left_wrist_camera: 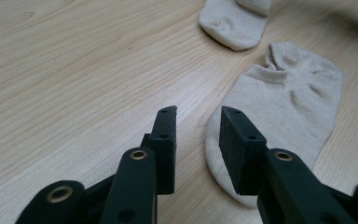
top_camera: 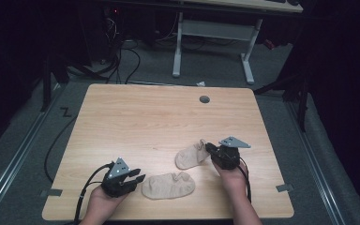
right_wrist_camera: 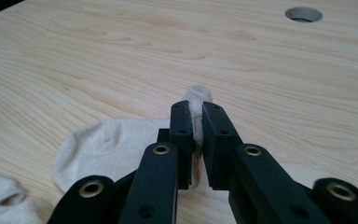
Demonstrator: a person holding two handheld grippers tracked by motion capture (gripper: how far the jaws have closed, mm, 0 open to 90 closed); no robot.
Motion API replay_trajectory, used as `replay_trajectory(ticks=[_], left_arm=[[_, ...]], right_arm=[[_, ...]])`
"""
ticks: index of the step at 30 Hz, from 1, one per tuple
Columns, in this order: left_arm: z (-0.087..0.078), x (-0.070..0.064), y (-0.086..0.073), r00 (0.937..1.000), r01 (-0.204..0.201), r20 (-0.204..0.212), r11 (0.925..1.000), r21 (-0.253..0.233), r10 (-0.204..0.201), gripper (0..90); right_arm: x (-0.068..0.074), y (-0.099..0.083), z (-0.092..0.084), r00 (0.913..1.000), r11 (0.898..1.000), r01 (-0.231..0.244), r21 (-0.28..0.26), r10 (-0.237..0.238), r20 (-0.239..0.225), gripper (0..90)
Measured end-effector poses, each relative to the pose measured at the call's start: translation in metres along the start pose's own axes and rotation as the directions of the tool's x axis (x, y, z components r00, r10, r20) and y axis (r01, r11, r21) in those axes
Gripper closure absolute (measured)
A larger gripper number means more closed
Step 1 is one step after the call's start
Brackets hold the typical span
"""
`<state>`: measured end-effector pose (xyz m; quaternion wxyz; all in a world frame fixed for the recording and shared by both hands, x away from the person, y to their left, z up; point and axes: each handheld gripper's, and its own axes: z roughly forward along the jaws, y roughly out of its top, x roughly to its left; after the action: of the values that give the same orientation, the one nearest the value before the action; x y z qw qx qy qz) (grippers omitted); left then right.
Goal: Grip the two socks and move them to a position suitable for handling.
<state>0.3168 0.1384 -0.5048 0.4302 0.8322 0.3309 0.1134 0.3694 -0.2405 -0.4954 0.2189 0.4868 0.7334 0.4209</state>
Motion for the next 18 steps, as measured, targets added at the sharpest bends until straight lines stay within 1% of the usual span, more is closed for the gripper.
replay_trajectory(ticks=[1, 4, 7, 8, 11, 14, 18], left_arm=[[0.000, 0.000, 0.000, 1.0000, 0.000, 0.000, 1.0000, -0.001, 0.000, 67.1], [0.000, 0.000, 0.000, 1.0000, -0.001, -0.001, 1.0000, 0.000, 0.001, 67.1], [-0.001, 0.000, 0.000, 1.0000, -0.001, 0.000, 1.0000, -0.001, 0.001, 67.1], [-0.001, 0.000, 0.000, 1.0000, -0.001, 0.000, 1.0000, -0.001, 0.001, 67.1], [-0.001, 0.000, 0.000, 1.0000, 0.001, 0.000, 1.0000, -0.002, -0.001, 67.1], [-0.001, 0.000, 0.000, 1.0000, 0.000, -0.002, 1.0000, -0.003, 0.000, 67.1], [-0.001, 0.000, 0.000, 1.0000, 0.000, 0.000, 1.0000, -0.001, 0.000, 67.1]], right_arm=[[-0.001, -0.001, 0.000, 1.0000, 1.000, -0.006, 0.005, 0.006, 0.003, 82.7], [-0.007, -0.004, 0.001, 0.9998, 1.000, -0.007, 0.020, 0.006, 0.018, 82.0], [-0.013, -0.010, 0.002, 0.9994, 0.999, -0.008, 0.046, 0.007, 0.034, 81.1], [-0.015, -0.012, 0.002, 0.9991, 0.998, -0.019, 0.057, 0.017, 0.039, 81.0], [-0.019, -0.016, 0.003, 0.9988, 0.997, -0.016, 0.075, 0.012, 0.048, 80.6], [-0.022, -0.019, 0.004, 0.9983, 0.995, -0.036, 0.094, 0.031, 0.048, 80.4], [-0.023, -0.021, 0.006, 0.9978, 0.993, -0.032, 0.113, 0.025, 0.062, 76.8]])
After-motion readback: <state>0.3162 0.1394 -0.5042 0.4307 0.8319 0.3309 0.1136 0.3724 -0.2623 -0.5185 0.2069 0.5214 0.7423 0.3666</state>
